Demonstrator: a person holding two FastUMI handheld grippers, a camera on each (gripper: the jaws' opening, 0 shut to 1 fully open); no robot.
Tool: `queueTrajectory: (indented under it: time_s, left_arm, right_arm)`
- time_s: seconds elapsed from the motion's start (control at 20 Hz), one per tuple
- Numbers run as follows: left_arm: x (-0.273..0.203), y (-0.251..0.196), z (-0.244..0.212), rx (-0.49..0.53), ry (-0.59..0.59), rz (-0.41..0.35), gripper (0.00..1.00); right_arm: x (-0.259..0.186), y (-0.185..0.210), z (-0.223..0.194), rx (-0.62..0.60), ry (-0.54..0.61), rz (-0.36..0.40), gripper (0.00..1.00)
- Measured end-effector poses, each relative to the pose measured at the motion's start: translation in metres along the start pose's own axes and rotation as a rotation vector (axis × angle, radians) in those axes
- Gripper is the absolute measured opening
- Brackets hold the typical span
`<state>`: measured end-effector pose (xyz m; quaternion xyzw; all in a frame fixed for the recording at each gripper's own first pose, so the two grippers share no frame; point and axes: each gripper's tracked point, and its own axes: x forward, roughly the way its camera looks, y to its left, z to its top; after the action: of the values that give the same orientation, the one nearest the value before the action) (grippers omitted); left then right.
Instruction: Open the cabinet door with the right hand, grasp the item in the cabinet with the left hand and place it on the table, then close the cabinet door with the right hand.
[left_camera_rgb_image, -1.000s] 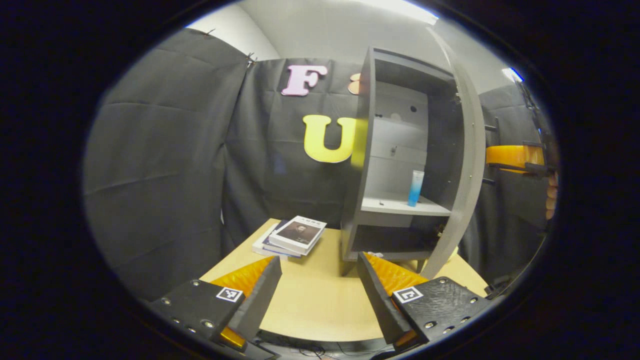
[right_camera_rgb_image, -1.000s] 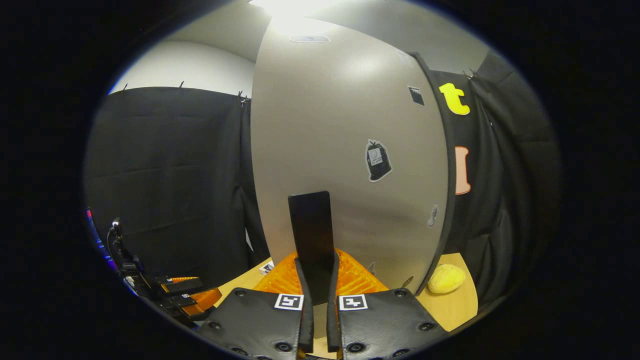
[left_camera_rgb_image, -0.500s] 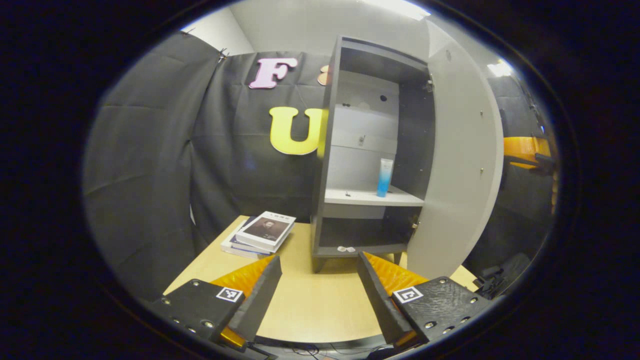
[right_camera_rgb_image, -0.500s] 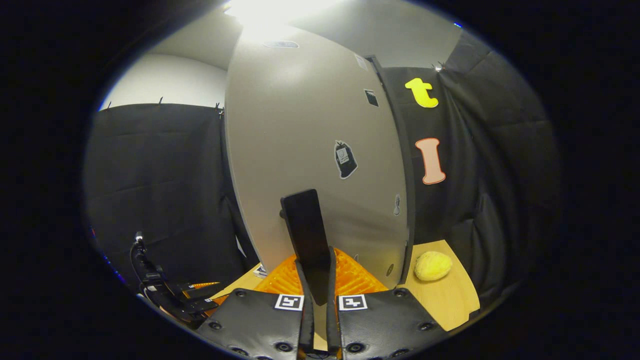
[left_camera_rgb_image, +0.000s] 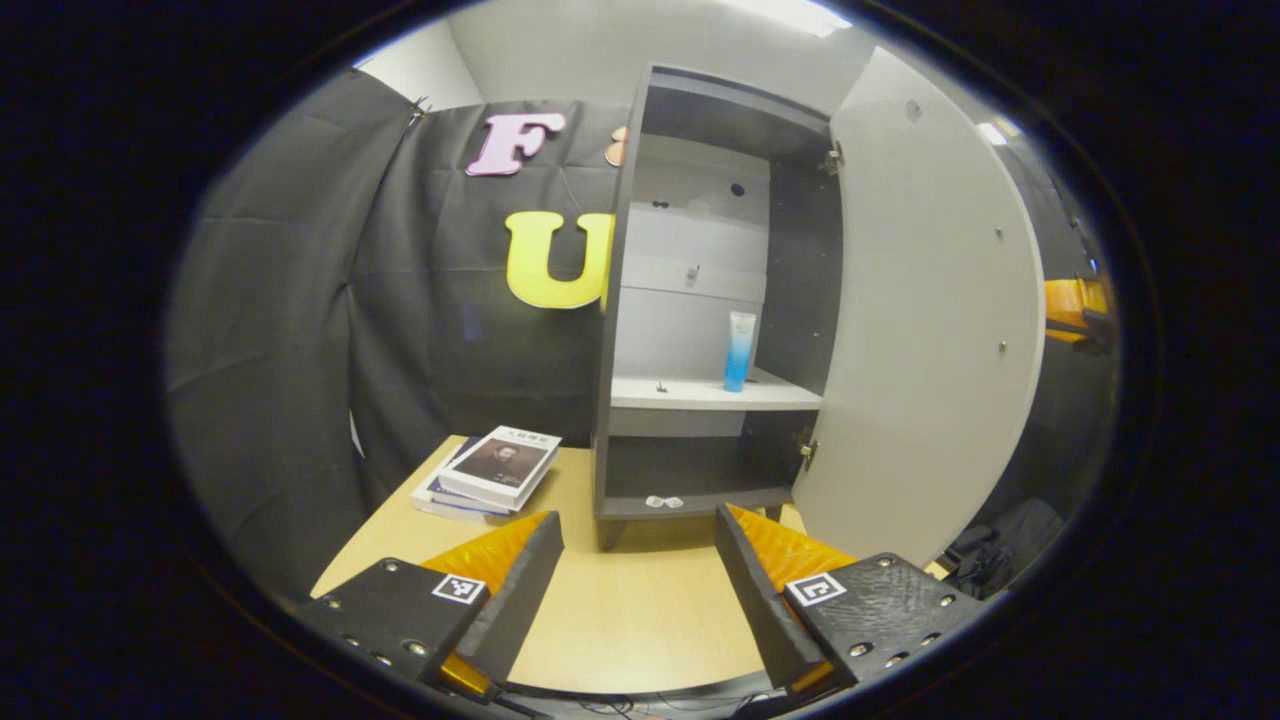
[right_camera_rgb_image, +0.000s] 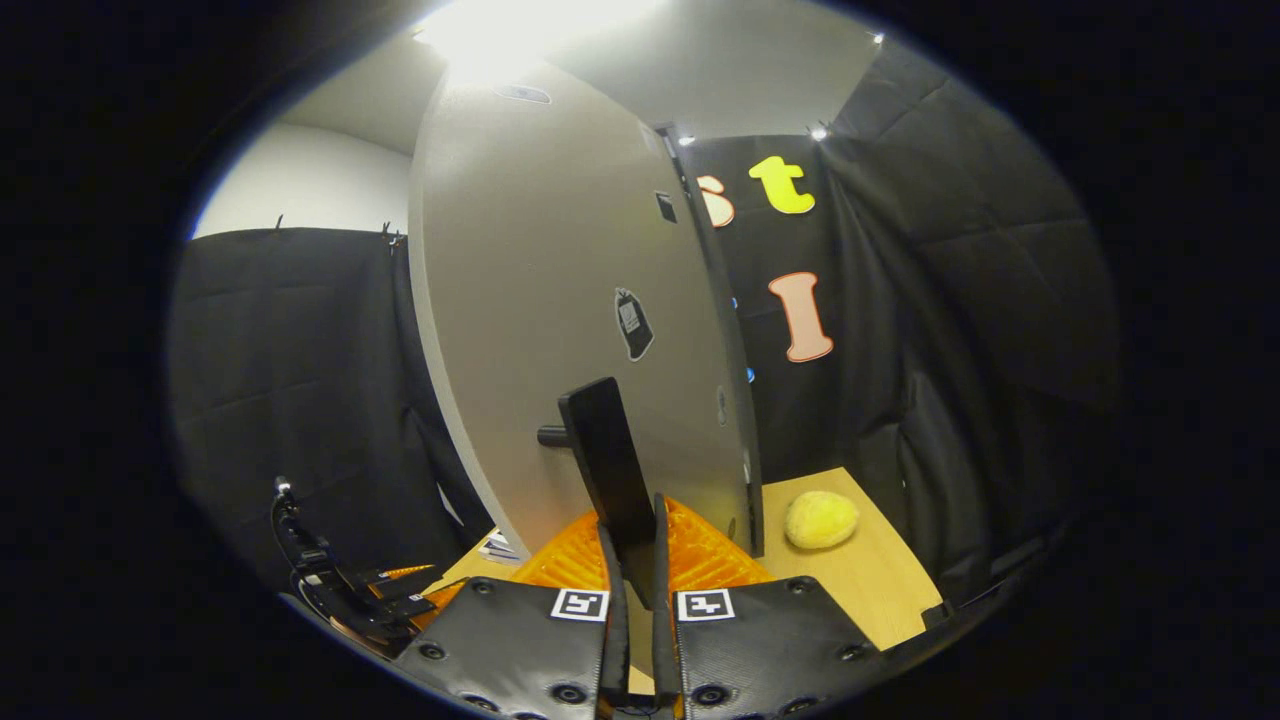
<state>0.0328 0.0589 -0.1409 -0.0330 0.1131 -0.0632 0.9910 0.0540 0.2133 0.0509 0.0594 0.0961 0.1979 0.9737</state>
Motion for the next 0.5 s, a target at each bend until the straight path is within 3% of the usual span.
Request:
queueTrajectory:
  time_s: [0.3,0.35,0.5]
  left_arm:
    - [0.013,-0.005,0.002,0.001,0.001,-0.013,0.91]
    - [0.016,-0.006,0.002,0.005,0.002,-0.016,0.91]
    - [0.021,-0.013,0.001,0.02,0.006,-0.029,0.93]
  right_arm:
    - [-0.003,-0.026,0.004,0.003,-0.028,-0.119,0.08]
    - [-0.004,-0.029,0.005,0.009,-0.034,-0.131,0.1]
    - [-0.003,-0.031,0.006,0.011,-0.039,-0.134,0.04]
